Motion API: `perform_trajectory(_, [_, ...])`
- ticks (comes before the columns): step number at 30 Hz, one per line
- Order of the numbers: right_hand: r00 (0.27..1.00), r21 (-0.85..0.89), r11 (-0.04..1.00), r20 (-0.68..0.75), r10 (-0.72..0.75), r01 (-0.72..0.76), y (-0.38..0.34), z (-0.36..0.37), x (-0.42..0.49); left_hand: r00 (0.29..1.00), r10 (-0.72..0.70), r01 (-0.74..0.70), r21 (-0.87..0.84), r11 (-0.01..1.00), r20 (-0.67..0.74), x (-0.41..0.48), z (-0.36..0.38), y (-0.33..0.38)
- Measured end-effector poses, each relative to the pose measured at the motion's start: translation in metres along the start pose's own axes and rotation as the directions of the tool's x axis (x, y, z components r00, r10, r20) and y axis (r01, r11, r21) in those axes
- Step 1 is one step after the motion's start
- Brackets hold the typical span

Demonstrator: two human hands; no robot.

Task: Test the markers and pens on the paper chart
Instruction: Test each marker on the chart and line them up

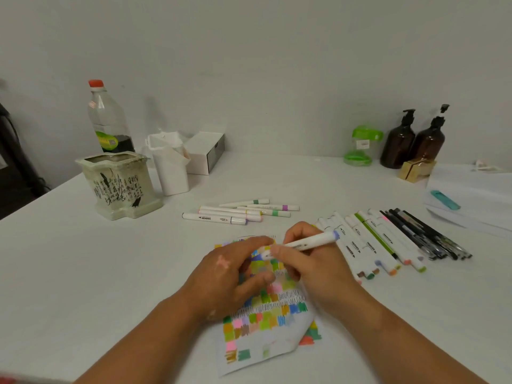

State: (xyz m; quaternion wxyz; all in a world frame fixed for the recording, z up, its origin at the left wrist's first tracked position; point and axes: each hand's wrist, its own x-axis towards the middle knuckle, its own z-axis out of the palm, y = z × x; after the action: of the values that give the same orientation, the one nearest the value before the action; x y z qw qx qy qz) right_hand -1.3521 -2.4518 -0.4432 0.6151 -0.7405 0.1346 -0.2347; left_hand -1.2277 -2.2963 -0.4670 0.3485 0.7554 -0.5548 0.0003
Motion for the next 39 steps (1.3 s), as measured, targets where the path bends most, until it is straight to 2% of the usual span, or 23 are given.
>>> perform_trajectory(3, [0.994, 0.208, 0.977, -0.09, 0.063, -0.043, -0.002, -0.018, -0.003, 0.999, -0.044, 0.044, 0.056, 0.997, 0.001, -0.007, -0.006, -0.004])
perform_trajectory(5, [0.995, 0.273, 0.96, -0.056, 0.088, -0.069, -0.004, -0.029, -0.01, 0.996, -0.048, 0.042, 0.083, 0.996, 0.078, -0.013, -0.01, 0.0])
perform_trajectory(7, [0.995, 0.264, 0.96, 0.011, 0.095, -0.095, -0.003, -0.036, -0.022, 0.989, -0.024, 0.007, 0.121, 0.993, 0.144, -0.02, -0.009, 0.008])
perform_trajectory(10, [0.989, 0.12, 0.986, 0.106, 0.104, -0.117, -0.001, -0.042, -0.04, 0.984, -0.005, -0.028, 0.185, 0.982, 0.176, -0.028, -0.002, 0.022])
perform_trajectory(13, [0.987, -0.09, 0.987, 0.084, 0.139, -0.132, 0.002, -0.047, -0.055, 0.979, -0.015, -0.04, 0.261, 0.965, 0.205, -0.033, 0.008, 0.031])
perform_trajectory(20, [0.992, -0.368, 0.926, 0.049, 0.117, -0.091, 0.008, -0.044, -0.067, 0.976, -0.065, 0.006, 0.272, 0.962, 0.21, -0.04, 0.013, 0.03])
perform_trajectory(32, [0.986, -0.425, 0.9, 0.079, 0.144, -0.098, 0.006, -0.04, -0.067, 0.97, -0.103, 0.037, 0.286, 0.957, 0.221, -0.039, 0.015, 0.029])
perform_trajectory(39, [0.986, -0.43, 0.895, 0.05, 0.158, -0.121, 0.007, -0.04, -0.068, 0.965, -0.116, 0.044, 0.293, 0.955, 0.234, -0.039, 0.015, 0.03])
